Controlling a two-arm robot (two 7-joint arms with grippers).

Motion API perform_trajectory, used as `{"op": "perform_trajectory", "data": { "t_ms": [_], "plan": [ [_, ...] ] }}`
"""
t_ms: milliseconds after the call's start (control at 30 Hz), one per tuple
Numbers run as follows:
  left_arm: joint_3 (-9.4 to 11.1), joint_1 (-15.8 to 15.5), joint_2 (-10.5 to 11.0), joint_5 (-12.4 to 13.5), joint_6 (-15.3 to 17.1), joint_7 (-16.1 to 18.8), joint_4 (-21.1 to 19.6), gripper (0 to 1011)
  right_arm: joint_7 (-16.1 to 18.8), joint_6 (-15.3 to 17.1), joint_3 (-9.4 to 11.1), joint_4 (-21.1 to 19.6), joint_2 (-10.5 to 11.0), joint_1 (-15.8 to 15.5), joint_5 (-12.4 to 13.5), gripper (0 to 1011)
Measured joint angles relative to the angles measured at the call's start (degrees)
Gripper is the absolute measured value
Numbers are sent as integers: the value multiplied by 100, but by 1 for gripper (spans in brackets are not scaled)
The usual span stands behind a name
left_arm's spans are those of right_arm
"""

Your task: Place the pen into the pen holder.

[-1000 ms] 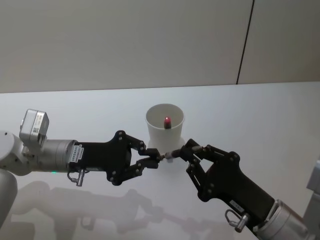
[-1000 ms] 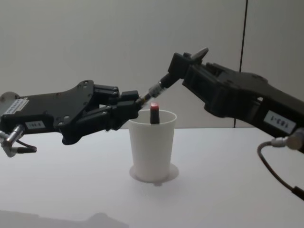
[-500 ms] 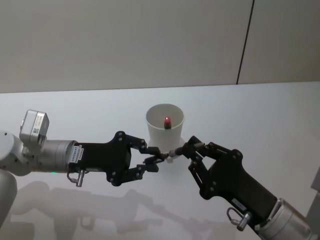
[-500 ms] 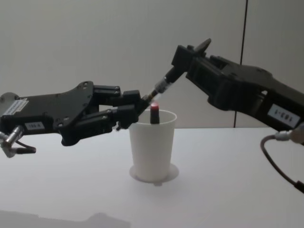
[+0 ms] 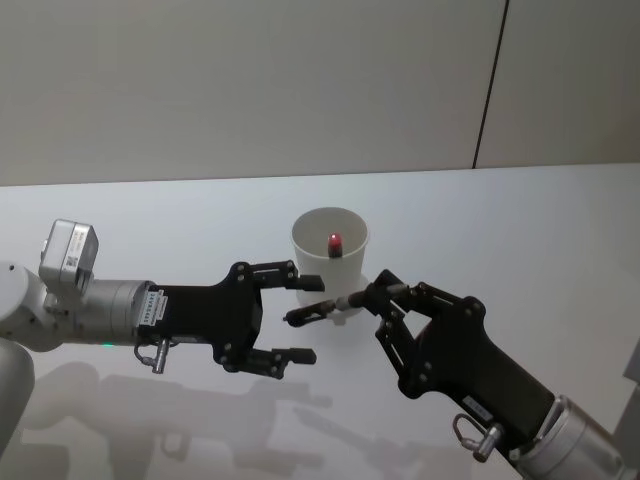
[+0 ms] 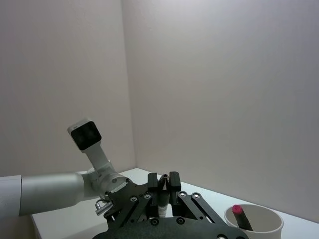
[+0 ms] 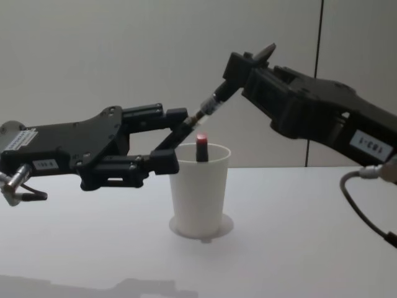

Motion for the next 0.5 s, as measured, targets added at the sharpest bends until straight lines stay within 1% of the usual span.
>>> {"op": "perform_trajectory", "data": {
  "t_ms": [67,100,200,233,300,500],
  "plan": [
    [0,0,0,0,0,0,0,801,-4,-1,-2,-9,3,-1,-4,125],
    [0,0,0,-1,0,0,0,853,-7,-3,-3,-17,6,-1,-6,125],
    [0,0,0,-3,0,0,0,902,-14,-4,-5,-30,14,-4,-9,126],
    [0,0,0,-4,0,0,0,958,-16,-4,-5,-36,16,-5,-10,126],
    [0,0,0,-5,0,0,0,999,-23,-6,-7,-49,21,-9,-13,125],
    [0,0,0,-6,0,1,0,1004,-50,-10,-11,-83,40,-18,-24,125]
  ]
}}
